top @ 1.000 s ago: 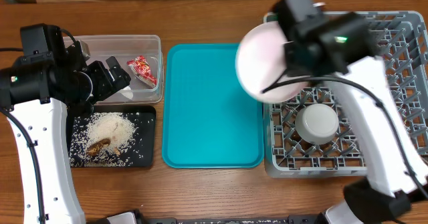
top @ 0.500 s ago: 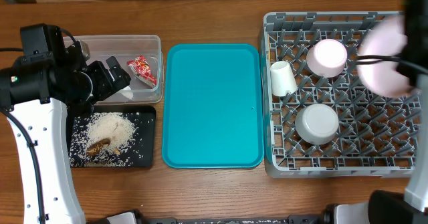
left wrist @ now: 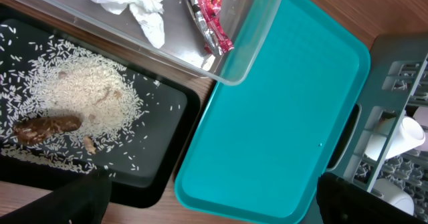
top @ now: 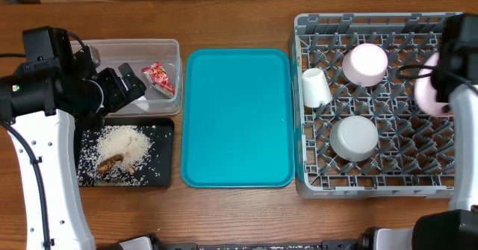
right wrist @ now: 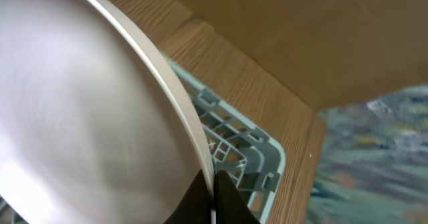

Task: Sort waste into correct bins and load items into the dishwasher
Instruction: 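Carry the pink plate right and stand it in the dish rack, then open the right gripper to release the plate and hold above the rack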

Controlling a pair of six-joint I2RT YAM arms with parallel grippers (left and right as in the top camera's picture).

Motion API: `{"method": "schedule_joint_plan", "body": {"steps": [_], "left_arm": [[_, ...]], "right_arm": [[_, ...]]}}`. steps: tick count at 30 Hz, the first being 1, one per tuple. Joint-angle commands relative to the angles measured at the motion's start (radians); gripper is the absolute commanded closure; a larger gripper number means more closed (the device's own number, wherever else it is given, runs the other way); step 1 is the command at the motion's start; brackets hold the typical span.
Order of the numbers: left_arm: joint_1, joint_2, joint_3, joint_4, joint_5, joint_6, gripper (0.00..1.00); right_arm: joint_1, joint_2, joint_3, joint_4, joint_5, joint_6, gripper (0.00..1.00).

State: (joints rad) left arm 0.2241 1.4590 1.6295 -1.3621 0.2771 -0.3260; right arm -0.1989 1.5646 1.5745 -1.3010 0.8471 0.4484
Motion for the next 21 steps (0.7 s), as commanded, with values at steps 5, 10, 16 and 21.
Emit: {"method": "schedule_joint_plan", "body": {"steps": [5,10,16,21], "left_arm": [[-0.003,-0.006,0.010,0.001,0.008,-0.003,0.00],[-0.003,-0.006,0.010,0.001,0.008,-0.003,0.00],[-0.003,-0.006,0.010,0.001,0.008,-0.003,0.00],[-0.003,-0.006,0.010,0.001,0.008,-0.003,0.00]], "right_arm": [[0.134,-0.010,-0.098,0.094,0.043,-0.219,0.96],[0.138,-0.010,-0.160,0.150,0.043,-0.282,0.96],[0.139,-0.010,-0.162,0.246,0.042,-0.530,0.96],[0.139,-0.010,-0.162,0.279,0.042,-0.598,0.96]]}}
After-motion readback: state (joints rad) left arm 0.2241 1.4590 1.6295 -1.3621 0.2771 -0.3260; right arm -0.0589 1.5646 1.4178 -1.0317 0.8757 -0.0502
